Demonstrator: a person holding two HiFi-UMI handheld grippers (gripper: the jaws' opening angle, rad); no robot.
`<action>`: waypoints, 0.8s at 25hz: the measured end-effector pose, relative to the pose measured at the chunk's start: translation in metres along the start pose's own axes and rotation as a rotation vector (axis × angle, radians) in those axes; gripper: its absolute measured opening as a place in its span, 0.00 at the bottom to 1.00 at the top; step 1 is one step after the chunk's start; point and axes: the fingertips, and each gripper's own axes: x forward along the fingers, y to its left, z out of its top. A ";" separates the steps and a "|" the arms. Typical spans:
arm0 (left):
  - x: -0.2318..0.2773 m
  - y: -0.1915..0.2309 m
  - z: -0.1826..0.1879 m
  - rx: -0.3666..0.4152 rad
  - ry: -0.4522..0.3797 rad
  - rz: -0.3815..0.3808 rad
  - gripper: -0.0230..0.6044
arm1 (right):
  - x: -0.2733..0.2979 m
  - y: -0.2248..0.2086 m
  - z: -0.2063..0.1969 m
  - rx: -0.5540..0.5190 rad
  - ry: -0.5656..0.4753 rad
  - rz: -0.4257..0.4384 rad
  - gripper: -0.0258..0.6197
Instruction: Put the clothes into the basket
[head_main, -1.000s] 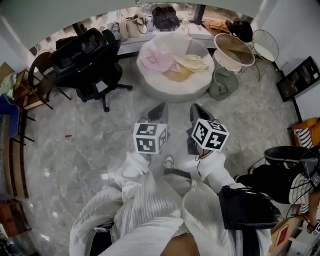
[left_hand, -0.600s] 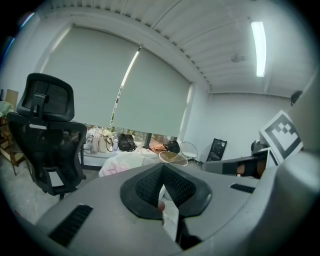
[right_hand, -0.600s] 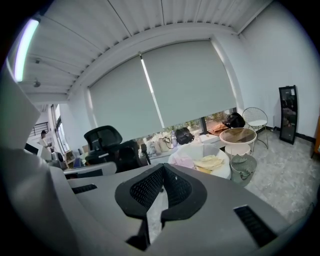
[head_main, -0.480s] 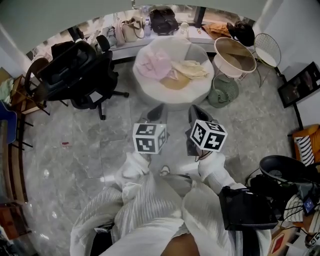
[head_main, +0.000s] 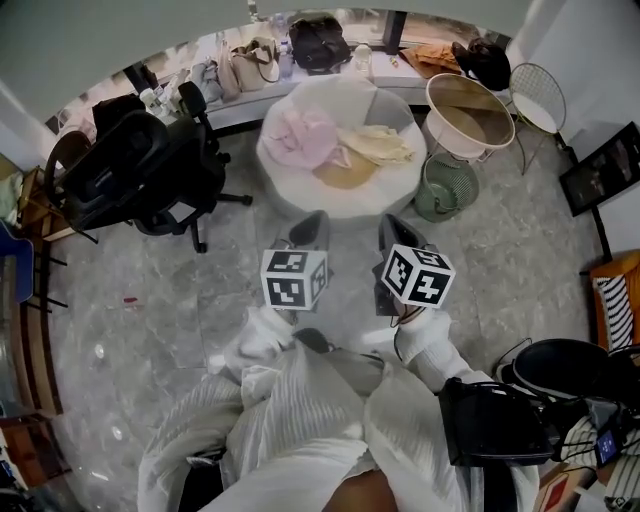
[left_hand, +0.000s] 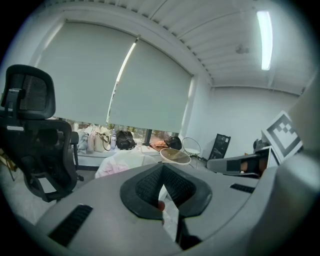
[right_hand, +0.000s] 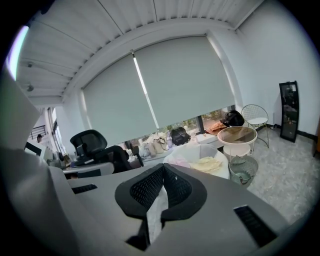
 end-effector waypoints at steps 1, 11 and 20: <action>0.006 0.001 0.001 -0.002 0.011 0.001 0.05 | 0.004 -0.004 0.001 0.010 0.007 -0.003 0.08; 0.075 0.036 0.018 0.029 0.038 -0.014 0.05 | 0.072 -0.031 0.019 0.044 0.018 -0.031 0.08; 0.160 0.076 0.081 0.019 0.007 -0.038 0.05 | 0.158 -0.046 0.086 0.042 -0.008 -0.043 0.08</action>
